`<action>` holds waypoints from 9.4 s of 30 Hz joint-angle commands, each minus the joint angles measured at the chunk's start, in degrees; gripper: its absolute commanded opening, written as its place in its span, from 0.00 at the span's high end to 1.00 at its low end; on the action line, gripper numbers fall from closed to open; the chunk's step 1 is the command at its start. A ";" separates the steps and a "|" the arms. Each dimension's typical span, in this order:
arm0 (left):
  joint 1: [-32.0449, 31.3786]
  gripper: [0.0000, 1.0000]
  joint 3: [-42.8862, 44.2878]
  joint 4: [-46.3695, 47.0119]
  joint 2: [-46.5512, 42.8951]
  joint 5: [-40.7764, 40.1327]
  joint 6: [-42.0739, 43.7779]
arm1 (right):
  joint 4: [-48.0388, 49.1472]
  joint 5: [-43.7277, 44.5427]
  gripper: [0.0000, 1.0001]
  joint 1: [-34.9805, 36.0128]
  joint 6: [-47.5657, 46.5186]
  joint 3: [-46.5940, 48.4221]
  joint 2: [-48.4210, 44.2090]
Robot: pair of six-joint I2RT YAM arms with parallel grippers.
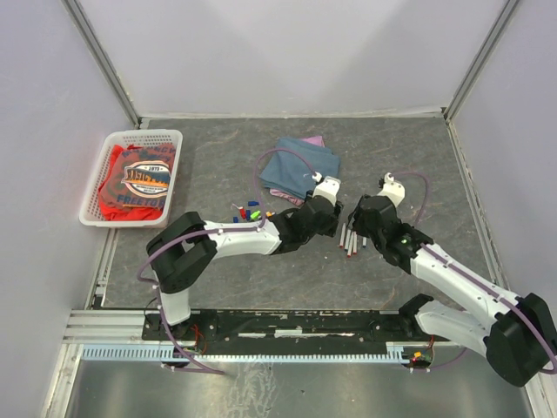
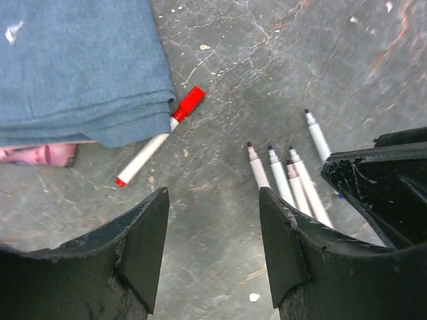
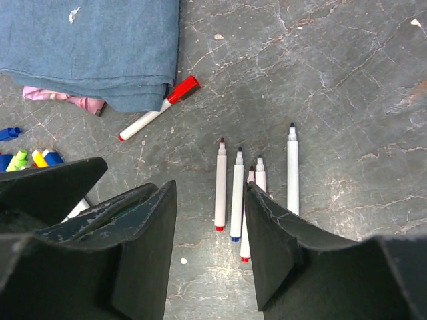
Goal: Open the pen caps
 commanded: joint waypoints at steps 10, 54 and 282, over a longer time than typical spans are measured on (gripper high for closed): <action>5.59 0.35 5.21 -5.04 3.89 11.18 24.01 | 1.89 0.61 0.48 -0.25 -0.55 3.42 -0.01; 12.20 0.46 7.19 -2.80 10.55 25.76 31.16 | 3.51 -1.37 0.48 -0.33 0.04 2.57 0.44; 11.24 0.97 -27.56 38.88 -11.03 48.65 -14.43 | 37.48 -36.46 0.99 -17.77 -4.83 -12.85 -14.89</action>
